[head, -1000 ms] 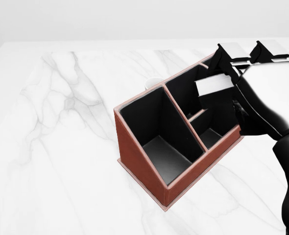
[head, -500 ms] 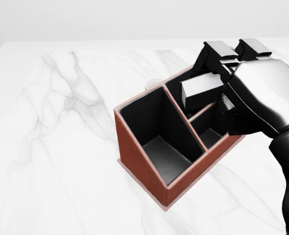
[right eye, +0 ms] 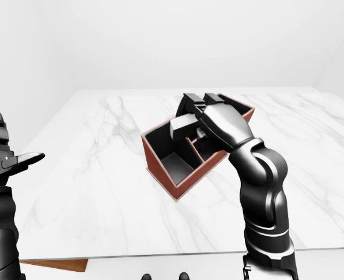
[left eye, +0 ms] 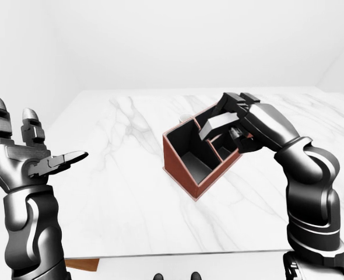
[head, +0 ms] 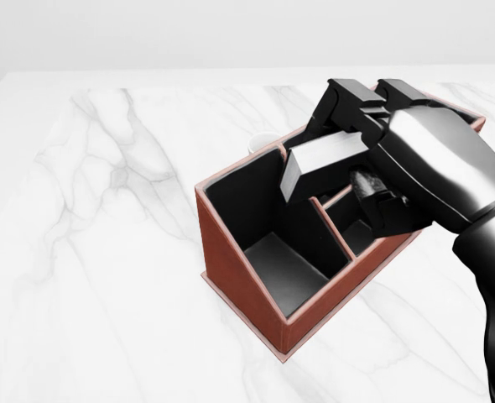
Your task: Pick up the book and place it in the left compartment of the caddy.
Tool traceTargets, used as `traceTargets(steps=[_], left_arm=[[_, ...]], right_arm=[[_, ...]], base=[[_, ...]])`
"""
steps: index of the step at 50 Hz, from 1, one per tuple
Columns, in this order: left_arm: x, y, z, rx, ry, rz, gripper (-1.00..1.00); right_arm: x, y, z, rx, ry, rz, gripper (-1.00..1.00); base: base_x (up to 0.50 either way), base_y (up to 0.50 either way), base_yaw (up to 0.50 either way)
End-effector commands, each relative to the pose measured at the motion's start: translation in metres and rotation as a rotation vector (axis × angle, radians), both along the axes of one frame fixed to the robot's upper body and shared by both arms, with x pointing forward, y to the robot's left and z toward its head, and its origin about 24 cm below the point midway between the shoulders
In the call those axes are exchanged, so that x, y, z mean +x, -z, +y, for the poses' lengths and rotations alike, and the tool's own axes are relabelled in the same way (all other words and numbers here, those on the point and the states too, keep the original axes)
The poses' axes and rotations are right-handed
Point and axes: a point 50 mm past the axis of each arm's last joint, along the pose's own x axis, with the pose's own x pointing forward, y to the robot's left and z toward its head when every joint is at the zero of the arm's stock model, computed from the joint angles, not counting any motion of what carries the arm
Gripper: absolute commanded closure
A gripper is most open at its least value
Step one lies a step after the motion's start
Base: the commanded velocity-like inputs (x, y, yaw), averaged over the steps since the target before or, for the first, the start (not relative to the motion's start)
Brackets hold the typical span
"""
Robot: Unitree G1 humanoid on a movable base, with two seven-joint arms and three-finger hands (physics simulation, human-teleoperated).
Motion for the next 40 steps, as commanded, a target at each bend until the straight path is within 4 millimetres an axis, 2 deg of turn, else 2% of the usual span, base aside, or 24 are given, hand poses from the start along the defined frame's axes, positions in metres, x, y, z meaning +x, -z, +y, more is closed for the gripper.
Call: traceTargets(steps=[1,4,22,27,33,40], left_arm=[[-0.001,-0.001,0.000,0.000,-0.002,-0.005,-1.00],[0.000,0.000,0.000,0.000,0.000,0.000,-1.00],[-0.002,-0.003,0.000,0.000,-0.003,-0.014,-1.00],[0.001,0.002,0.000,0.001,0.001,0.009,-1.00],[-0.001,-0.002,0.000,0.000,-0.003,-0.010,-1.00],[0.000,0.001,0.000,0.000,0.000,0.003,-1.00]], right_arm=[[0.006,0.003,-0.001,0.093,-0.081,0.051,1.00],[0.015,0.014,-0.006,0.143,-0.086,0.122,1.00],[0.029,0.040,-0.007,0.217,-0.115,0.265,1.00],[0.031,0.044,-0.004,0.216,-0.119,0.287,1.00],[0.031,0.042,-0.002,0.208,-0.121,0.280,1.00],[0.035,0.051,0.000,0.217,-0.119,0.315,1.00]], base=[[0.00,0.00,0.00],[0.00,0.00,0.00],[0.00,0.00,0.00],[0.00,0.00,0.00],[0.00,0.00,0.00],[0.00,0.00,0.00]])
